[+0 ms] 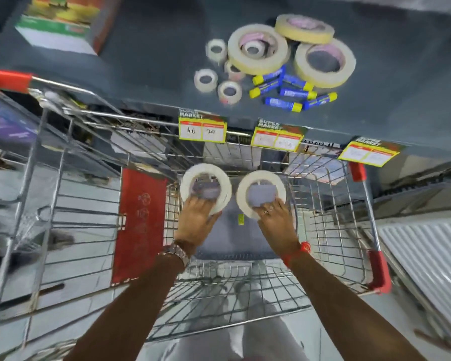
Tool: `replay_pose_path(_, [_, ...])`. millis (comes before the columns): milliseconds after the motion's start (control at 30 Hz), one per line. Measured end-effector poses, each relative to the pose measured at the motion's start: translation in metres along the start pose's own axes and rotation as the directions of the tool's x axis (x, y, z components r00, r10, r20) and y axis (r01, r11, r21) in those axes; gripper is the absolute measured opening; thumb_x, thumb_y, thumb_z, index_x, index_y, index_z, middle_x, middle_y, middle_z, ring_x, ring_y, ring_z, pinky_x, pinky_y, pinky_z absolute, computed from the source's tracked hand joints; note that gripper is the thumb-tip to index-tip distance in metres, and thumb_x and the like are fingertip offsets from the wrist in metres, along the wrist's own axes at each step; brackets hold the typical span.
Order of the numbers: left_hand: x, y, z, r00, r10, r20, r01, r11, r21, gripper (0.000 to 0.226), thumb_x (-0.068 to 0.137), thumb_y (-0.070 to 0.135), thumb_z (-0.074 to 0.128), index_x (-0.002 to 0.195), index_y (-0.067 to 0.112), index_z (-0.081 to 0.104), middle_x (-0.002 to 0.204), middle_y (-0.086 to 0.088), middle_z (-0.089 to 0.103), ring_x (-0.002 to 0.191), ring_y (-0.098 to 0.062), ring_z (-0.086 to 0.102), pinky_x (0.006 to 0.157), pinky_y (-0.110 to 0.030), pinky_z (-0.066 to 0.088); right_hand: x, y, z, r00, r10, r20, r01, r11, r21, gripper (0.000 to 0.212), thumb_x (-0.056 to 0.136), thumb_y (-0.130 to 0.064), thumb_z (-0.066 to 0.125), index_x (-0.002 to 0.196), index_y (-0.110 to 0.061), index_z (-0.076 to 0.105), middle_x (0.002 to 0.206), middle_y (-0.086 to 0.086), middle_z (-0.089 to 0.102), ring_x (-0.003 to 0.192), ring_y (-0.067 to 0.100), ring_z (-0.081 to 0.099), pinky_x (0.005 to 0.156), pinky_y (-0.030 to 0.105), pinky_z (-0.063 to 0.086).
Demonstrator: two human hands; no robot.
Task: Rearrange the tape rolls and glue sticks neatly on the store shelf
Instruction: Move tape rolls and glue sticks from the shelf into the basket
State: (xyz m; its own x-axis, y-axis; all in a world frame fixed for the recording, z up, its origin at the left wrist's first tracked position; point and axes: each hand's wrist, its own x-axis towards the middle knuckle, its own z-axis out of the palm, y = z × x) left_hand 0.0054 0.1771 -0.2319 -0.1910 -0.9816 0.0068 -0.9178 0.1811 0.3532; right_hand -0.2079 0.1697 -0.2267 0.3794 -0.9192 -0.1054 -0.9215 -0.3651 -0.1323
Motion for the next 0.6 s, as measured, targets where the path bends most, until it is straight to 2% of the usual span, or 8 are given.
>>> replay_pose_path(67, [-0.006, 0.001, 0.023, 0.975, -0.026, 0.221, 0.017, 0.999, 0.046, 0.036, 0.069, 0.036, 0.070, 0.094, 0.011, 0.070, 0.088, -0.011, 0.074, 0.084, -0.031, 0.068, 0.078, -0.035, 0.056, -0.002, 0.004, 0.015, 0.979, 0.066, 0.194, -0.076, 0.996, 0.044, 0.036, 0.056, 0.003, 0.076, 0.090, -0.006, 0.071, 0.083, 0.016, 0.071, 0.081, 0.034, 0.068, 0.080, 0.039, 0.056])
replay_pose_path(100, [-0.008, 0.002, 0.034, 0.955, -0.031, 0.294, 0.011, 0.998, 0.070, 0.039, 0.062, 0.035, 0.077, 0.093, 0.012, 0.071, 0.087, -0.010, 0.074, 0.084, -0.030, 0.069, 0.077, -0.036, 0.057, -0.002, 0.005, 0.022, 0.960, 0.092, 0.265, -0.119, 0.989, 0.088, 0.035, 0.066, 0.005, 0.068, 0.100, -0.003, 0.068, 0.095, 0.021, 0.070, 0.091, 0.037, 0.066, 0.084, 0.040, 0.053])
replay_pose_path(167, [-0.010, 0.004, 0.058, 0.926, -0.048, 0.374, 0.032, 0.998, 0.049, 0.040, 0.070, 0.032, 0.072, 0.105, 0.011, 0.068, 0.100, -0.014, 0.072, 0.097, -0.033, 0.064, 0.091, -0.038, 0.050, 0.002, 0.010, 0.045, 0.889, 0.134, 0.439, -0.179, 0.982, 0.063, 0.039, 0.086, 0.003, 0.048, 0.124, 0.000, 0.053, 0.121, 0.023, 0.059, 0.113, 0.038, 0.055, 0.097, 0.040, 0.044])
replay_pose_path(233, [-0.010, 0.007, 0.078, 0.882, -0.057, 0.468, 0.030, 0.997, 0.065, 0.043, 0.085, 0.027, 0.057, 0.125, 0.012, 0.054, 0.122, -0.015, 0.062, 0.116, -0.033, 0.052, 0.104, -0.038, 0.036, 0.002, 0.014, 0.059, 0.813, 0.187, 0.552, -0.222, 0.975, -0.003, 0.039, 0.092, 0.000, 0.039, 0.129, 0.000, 0.048, 0.129, 0.021, 0.054, 0.121, 0.035, 0.050, 0.102, 0.039, 0.040])
replay_pose_path(300, [-0.011, 0.010, 0.096, 0.835, -0.097, 0.542, 0.032, 0.991, 0.128, 0.046, 0.089, 0.027, 0.052, 0.133, 0.015, 0.044, 0.132, -0.012, 0.053, 0.124, -0.031, 0.045, 0.107, -0.037, 0.031, 0.000, 0.018, 0.074, 0.799, 0.191, 0.571, -0.207, 0.978, -0.037, 0.037, 0.091, 0.001, 0.040, 0.125, 0.001, 0.051, 0.129, 0.022, 0.055, 0.121, 0.035, 0.051, 0.100, 0.039, 0.042])
replay_pose_path(433, [-0.010, 0.014, 0.126, 0.791, -0.168, 0.588, 0.072, 0.980, 0.184, 0.050, 0.089, 0.023, 0.052, 0.137, 0.014, 0.038, 0.137, -0.013, 0.048, 0.128, -0.030, 0.040, 0.109, -0.036, 0.028, -0.007, 0.023, 0.091, 0.783, 0.198, 0.590, -0.186, 0.979, -0.081, 0.033, 0.090, 0.002, 0.045, 0.122, -0.001, 0.052, 0.127, 0.019, 0.056, 0.119, 0.035, 0.053, 0.098, 0.039, 0.044])
replay_pose_path(533, [-0.014, 0.010, 0.135, 0.736, -0.186, 0.651, 0.053, 0.974, 0.219, 0.074, 0.086, 0.026, 0.057, 0.145, 0.009, 0.015, 0.152, -0.015, 0.025, 0.142, -0.030, 0.019, 0.118, -0.042, 0.007, -0.015, 0.024, 0.095, 0.757, 0.186, 0.626, -0.184, 0.980, -0.069, 0.033, 0.092, 0.003, 0.042, 0.124, -0.001, 0.049, 0.131, 0.018, 0.053, 0.121, 0.032, 0.051, 0.099, 0.037, 0.043])
replay_pose_path(600, [-0.012, 0.011, 0.129, 0.736, -0.181, 0.652, 0.048, 0.975, 0.216, 0.080, 0.088, 0.033, 0.054, 0.146, 0.010, 0.004, 0.156, -0.012, 0.009, 0.145, -0.028, 0.006, 0.118, -0.045, -0.001, -0.015, 0.025, 0.085, 0.760, 0.188, 0.623, -0.211, 0.977, -0.038, 0.033, 0.091, 0.000, 0.045, 0.123, -0.001, 0.049, 0.132, 0.018, 0.051, 0.123, 0.031, 0.048, 0.099, 0.036, 0.040])
